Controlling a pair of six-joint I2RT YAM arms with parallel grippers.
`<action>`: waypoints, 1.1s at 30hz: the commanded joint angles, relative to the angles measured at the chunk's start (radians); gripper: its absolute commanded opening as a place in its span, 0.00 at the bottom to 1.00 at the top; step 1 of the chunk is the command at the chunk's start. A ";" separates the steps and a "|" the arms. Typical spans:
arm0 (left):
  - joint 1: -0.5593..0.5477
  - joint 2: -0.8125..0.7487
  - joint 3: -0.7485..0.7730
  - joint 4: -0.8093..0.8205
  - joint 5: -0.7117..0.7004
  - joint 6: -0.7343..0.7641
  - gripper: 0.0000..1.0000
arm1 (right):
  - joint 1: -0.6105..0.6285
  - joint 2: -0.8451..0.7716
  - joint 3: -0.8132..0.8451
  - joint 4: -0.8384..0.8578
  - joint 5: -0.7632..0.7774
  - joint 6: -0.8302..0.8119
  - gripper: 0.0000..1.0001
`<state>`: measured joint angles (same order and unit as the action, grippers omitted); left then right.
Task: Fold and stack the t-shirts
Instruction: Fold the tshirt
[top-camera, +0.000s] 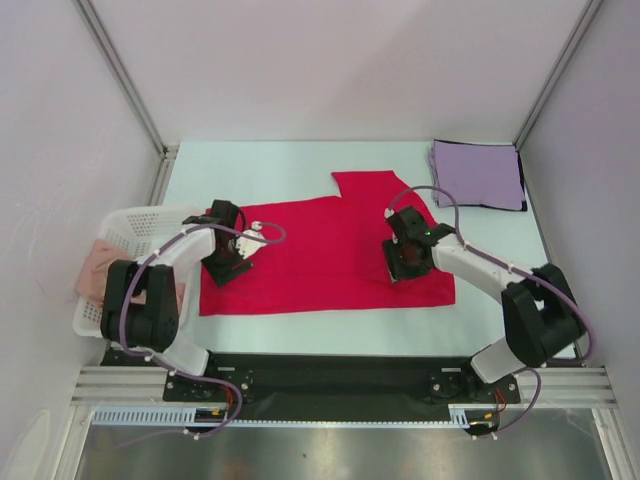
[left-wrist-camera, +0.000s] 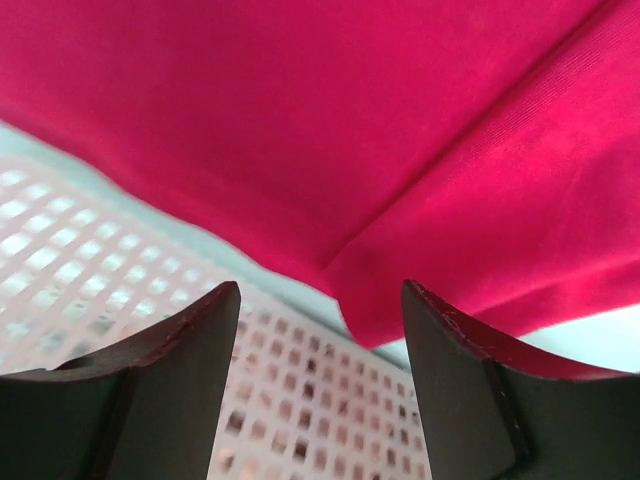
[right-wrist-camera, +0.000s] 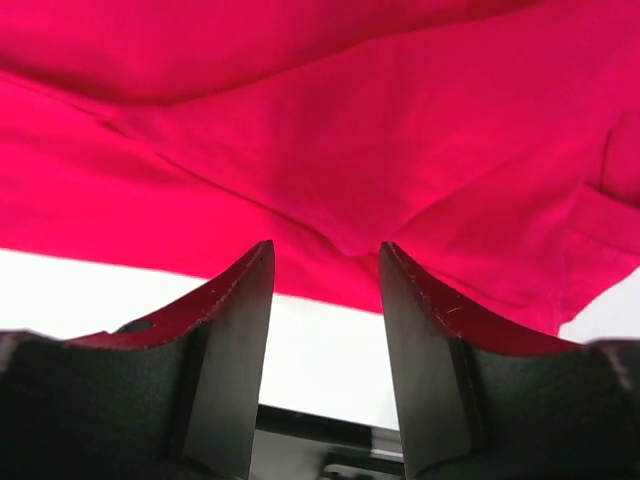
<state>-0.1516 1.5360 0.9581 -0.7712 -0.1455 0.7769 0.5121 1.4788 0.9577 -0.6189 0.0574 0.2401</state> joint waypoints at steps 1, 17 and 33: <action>0.032 0.050 -0.015 0.030 -0.074 -0.004 0.72 | 0.026 0.075 0.065 -0.030 0.114 -0.111 0.52; 0.041 0.125 -0.035 -0.051 0.035 0.005 0.50 | 0.046 0.232 0.174 -0.067 0.301 -0.117 0.00; 0.041 0.079 0.005 0.084 -0.038 -0.076 0.00 | 0.052 0.274 0.312 -0.025 0.340 -0.166 0.00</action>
<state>-0.1211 1.6550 0.9329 -0.7830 -0.1360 0.7326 0.5591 1.7344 1.2079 -0.6754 0.3458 0.0990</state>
